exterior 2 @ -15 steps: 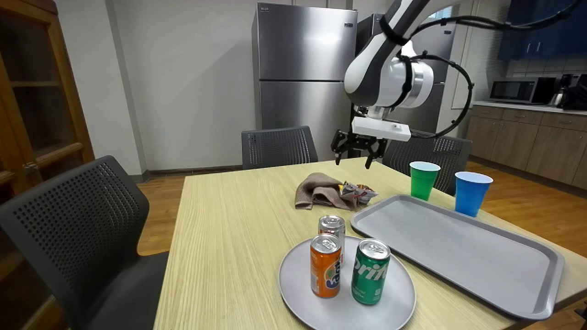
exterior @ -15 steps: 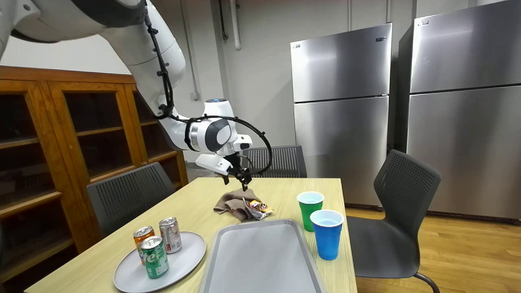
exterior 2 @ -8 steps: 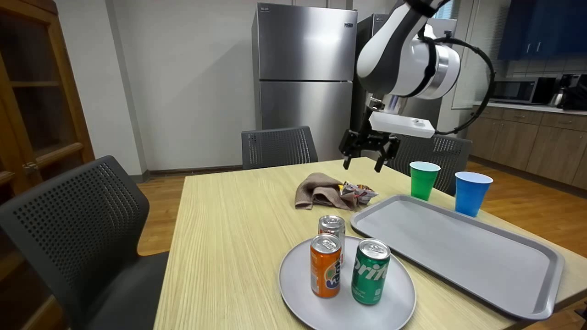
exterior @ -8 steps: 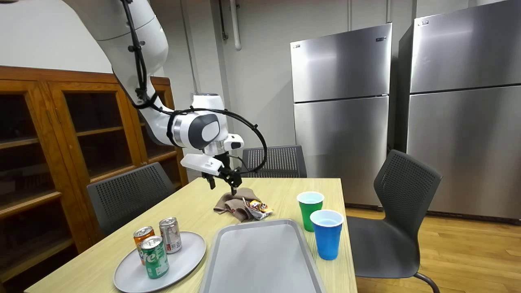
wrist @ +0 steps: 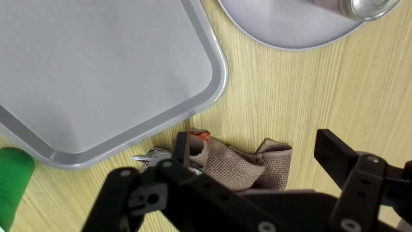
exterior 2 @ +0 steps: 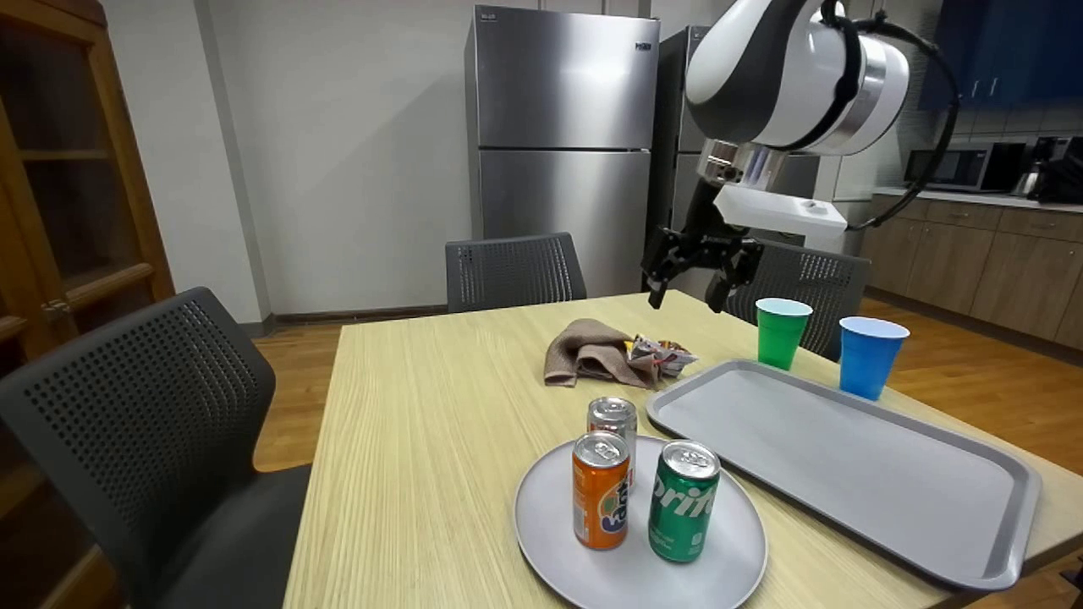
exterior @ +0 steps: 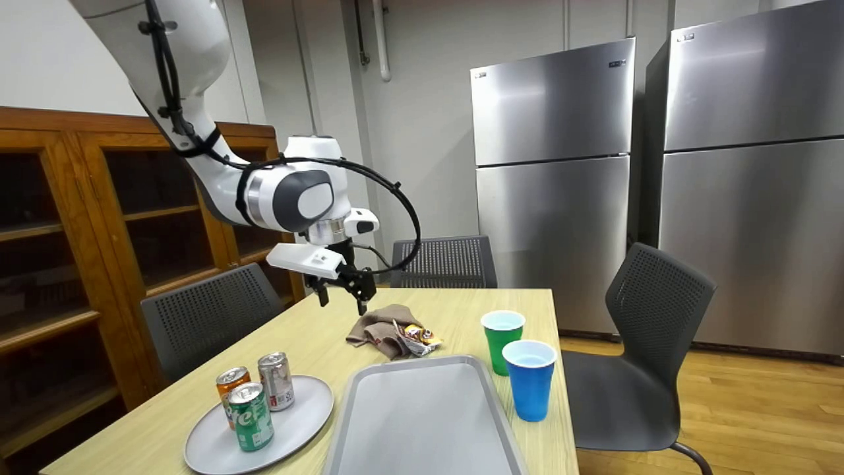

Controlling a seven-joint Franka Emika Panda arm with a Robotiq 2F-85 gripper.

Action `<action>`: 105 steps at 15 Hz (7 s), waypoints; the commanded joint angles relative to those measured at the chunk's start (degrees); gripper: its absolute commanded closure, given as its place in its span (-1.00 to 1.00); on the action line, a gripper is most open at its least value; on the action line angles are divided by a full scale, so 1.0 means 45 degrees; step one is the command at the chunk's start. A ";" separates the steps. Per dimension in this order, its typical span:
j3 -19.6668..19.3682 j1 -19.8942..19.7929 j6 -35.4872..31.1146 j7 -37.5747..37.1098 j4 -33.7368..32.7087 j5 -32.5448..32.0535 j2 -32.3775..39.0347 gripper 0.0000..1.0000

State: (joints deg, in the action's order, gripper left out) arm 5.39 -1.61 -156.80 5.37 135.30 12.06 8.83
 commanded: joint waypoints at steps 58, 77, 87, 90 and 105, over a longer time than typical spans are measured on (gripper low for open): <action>-0.0552 0.4195 -0.1356 -0.4992 -0.0070 -0.3604 0.2452 -1.00; -0.0643 0.4409 -0.1262 -0.4904 0.0088 -0.3466 0.2537 -1.00; -0.0782 0.4519 -0.1294 -0.5029 0.0294 -0.3568 0.2333 0.22; -0.0739 0.4431 -0.1322 -0.4978 0.0411 -0.3483 0.2118 0.22; -0.0448 0.2698 -0.1343 -0.4070 0.1169 -0.2205 0.0486 0.22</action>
State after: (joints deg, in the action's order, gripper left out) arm 2.44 13.30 -163.05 -14.70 138.50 0.17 14.44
